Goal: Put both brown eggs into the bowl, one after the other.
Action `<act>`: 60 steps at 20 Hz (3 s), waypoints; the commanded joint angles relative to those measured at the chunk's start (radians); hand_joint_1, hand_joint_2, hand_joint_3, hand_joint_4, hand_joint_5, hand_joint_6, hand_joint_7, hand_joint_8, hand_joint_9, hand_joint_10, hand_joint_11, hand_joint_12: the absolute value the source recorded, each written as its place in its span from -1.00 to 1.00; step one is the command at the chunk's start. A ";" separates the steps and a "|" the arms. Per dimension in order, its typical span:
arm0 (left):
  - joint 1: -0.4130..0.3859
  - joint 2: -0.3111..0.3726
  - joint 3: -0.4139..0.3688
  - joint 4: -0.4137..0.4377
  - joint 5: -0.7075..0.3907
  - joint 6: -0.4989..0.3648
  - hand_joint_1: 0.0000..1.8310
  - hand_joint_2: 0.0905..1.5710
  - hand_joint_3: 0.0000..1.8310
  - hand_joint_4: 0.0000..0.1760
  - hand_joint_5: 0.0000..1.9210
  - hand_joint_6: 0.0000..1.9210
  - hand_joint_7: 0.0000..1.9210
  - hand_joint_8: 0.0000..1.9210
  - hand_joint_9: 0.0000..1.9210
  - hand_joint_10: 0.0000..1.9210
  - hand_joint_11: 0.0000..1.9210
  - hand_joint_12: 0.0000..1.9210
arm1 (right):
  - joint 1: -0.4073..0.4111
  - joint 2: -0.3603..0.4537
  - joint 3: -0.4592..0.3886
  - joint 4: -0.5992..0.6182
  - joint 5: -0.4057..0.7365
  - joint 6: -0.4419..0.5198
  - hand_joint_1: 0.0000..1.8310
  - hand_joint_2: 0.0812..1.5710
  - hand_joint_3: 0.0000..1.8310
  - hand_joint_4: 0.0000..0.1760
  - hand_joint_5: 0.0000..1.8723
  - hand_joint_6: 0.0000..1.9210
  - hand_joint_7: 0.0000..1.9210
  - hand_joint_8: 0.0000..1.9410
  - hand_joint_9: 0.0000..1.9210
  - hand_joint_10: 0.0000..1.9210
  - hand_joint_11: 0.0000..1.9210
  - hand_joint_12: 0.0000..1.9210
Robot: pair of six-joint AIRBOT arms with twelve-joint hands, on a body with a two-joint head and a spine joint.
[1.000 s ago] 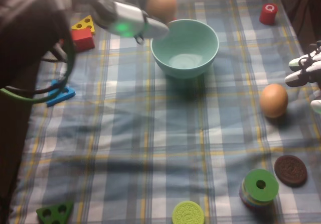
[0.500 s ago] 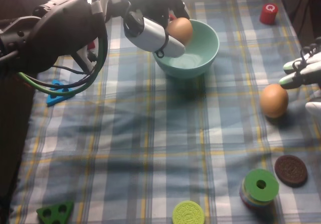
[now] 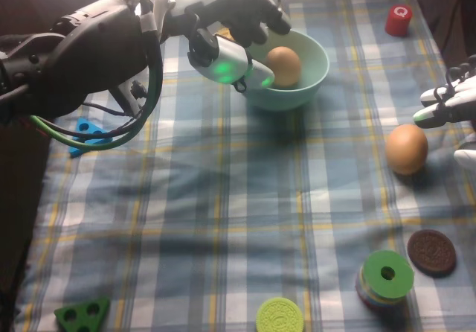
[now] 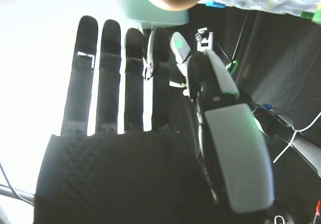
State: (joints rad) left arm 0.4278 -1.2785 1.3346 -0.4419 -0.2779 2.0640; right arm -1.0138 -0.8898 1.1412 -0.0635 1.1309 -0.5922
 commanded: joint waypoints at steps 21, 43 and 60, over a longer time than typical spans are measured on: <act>0.250 0.397 -0.436 0.173 -0.668 -0.226 -0.07 0.02 -1.00 0.68 -0.86 -0.99 -0.87 -0.99 -0.92 -0.99 -0.97 -0.99 | 0.181 -0.054 0.100 -0.176 -0.136 0.097 -0.02 0.32 -1.00 -0.73 -0.50 -1.00 -0.48 -1.00 -0.47 -0.99 -0.85 -0.08; 0.249 0.403 -0.434 0.156 -0.641 -0.226 -0.21 0.13 -1.00 0.31 -0.76 -0.99 -0.83 -1.00 -0.85 -1.00 -0.96 -0.95 | 0.265 -0.140 0.169 -0.249 -0.297 0.078 0.35 0.44 -0.99 -1.00 -0.04 -0.09 -0.05 0.38 0.11 -0.60 -0.27 0.35; 0.262 0.404 -0.435 0.150 -0.635 -0.226 -0.14 0.09 -1.00 0.72 -0.70 -0.99 -0.80 -0.99 -0.83 -0.99 -0.95 -0.91 | 0.289 -0.107 0.169 -0.162 -0.238 0.059 -0.08 0.08 -0.99 -0.48 -0.66 -1.00 -0.64 -1.00 -0.67 -1.00 -0.75 -0.88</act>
State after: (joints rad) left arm 0.7002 -0.8803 0.9005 -0.3058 -0.7963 1.8420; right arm -0.7380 -1.0039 1.3075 -0.2581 0.7746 -0.5320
